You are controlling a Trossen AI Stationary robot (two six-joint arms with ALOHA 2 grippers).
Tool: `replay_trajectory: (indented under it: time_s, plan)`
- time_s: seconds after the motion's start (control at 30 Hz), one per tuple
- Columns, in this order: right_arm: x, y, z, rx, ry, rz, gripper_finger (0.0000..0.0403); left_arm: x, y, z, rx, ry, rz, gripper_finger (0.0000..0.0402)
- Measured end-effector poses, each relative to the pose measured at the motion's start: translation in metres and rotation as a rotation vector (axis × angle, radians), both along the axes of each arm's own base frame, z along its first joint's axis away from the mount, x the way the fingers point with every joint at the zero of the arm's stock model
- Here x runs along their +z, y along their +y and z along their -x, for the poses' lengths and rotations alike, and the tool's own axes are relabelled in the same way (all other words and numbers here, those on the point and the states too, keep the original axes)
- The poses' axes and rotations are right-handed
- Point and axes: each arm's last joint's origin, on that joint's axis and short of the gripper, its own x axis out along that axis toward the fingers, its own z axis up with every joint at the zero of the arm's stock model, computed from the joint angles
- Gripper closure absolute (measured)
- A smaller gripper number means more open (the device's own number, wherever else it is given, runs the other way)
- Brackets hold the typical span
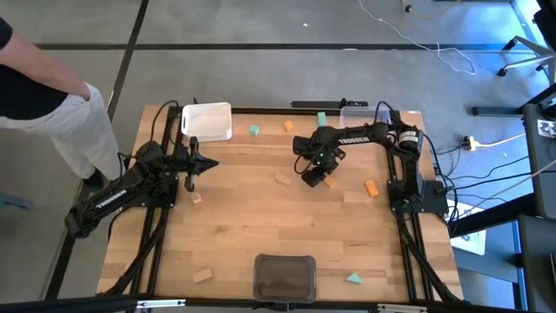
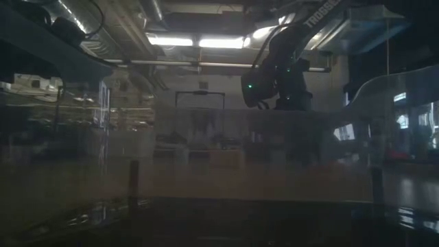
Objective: Sort & place blocks by color
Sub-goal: Put the bottom left yellow block into the transparent bin
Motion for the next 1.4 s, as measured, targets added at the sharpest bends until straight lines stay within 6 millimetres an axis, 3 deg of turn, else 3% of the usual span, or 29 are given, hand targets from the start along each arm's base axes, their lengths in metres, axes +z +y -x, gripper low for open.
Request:
replay_trajectory:
  time_s: [0.6, 1.2, 1.4]
  plan:
    - [0.006, -0.002, 0.001, 0.020, 0.070, 0.058, 0.0271, 0.000, 0.000, 0.000, 0.000, 0.000, 0.001, 0.0401]
    - [0.068, -0.019, -0.009, 0.114, 0.166, 0.170, 0.0274, 0.001, 0.000, 0.000, 0.002, -0.001, -0.002, 0.0401]
    - [0.093, -0.027, -0.009, 0.117, 0.199, 0.233, 0.0274, 0.021, -0.002, 0.004, 0.047, -0.041, -0.030, 0.0401]
